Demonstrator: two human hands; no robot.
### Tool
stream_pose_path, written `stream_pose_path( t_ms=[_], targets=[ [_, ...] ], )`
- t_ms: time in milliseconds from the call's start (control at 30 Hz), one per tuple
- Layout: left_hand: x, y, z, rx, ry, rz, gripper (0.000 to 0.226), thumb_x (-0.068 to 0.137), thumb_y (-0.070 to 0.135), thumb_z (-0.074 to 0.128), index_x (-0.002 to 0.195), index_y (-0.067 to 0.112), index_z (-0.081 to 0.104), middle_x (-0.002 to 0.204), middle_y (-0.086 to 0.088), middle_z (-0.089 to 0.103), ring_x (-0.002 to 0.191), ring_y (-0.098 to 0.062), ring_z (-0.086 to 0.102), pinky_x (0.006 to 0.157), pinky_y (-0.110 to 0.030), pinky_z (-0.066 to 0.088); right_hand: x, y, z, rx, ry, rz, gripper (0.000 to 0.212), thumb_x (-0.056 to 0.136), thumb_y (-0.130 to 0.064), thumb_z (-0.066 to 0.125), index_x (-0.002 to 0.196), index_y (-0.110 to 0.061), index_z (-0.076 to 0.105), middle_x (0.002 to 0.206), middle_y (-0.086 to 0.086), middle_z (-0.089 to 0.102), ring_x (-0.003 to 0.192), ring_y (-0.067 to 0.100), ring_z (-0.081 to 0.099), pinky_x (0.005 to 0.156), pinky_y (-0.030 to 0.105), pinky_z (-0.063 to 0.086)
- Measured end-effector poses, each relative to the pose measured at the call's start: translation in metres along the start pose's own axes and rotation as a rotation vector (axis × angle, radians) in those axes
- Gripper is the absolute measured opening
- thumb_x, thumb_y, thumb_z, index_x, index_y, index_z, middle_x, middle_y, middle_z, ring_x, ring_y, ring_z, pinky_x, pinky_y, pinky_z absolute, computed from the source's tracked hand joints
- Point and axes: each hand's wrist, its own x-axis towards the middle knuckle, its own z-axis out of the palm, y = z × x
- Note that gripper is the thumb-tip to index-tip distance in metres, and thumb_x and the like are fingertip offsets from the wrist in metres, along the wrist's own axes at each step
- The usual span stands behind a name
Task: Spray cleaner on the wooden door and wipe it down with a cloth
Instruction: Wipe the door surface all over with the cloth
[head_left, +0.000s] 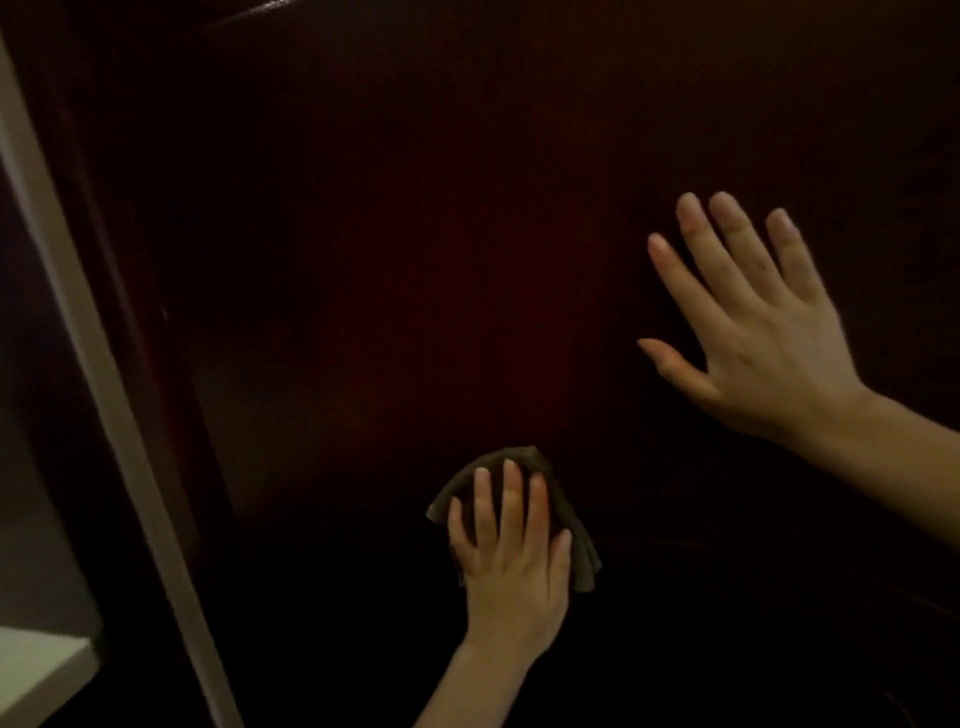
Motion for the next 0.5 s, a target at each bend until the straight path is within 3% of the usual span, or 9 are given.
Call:
stream_pose_path(
  t_ms=[167,333,500],
  targets=[
    [-0.016,0.017,0.006,-0.041,-0.067,0.164,0.050,0.098,0.042,0.009,0.129,0.016,0.039,0.137,-0.007,0.033,0.125,-0.031,0.033,0.100,-0.053,0.021,-0.018,0.012,0.001,-0.039,-0.002,-0.030,0.067,0.095,-0.047,0.030,0.147,-0.008,0.019,0.154,0.018,0.015,0.142,0.030,0.009,0.115,0.046,0.003],
    [-0.001,0.011,0.001,-0.053,0.010,0.264,0.048,0.099,0.041,0.014,0.136,0.018,0.034,0.142,-0.004,0.031,0.136,-0.025,0.017,0.110,-0.047,0.010,-0.027,0.023,-0.003,-0.054,-0.004,-0.027,0.067,0.094,-0.047,0.031,0.148,-0.009,0.018,0.154,0.017,0.016,0.143,0.029,0.010,0.114,0.047,0.003],
    [0.007,0.027,0.000,-0.046,0.031,0.219,0.048,0.099,0.040,0.018,0.139,0.015,0.030,0.145,-0.007,0.027,0.138,-0.027,0.014,0.111,-0.049,0.007,-0.035,0.032,-0.007,-0.032,-0.013,0.099,0.069,0.094,-0.047,0.031,0.148,-0.008,0.016,0.155,0.018,0.013,0.143,0.030,0.007,0.115,0.046,0.000]
  ],
)
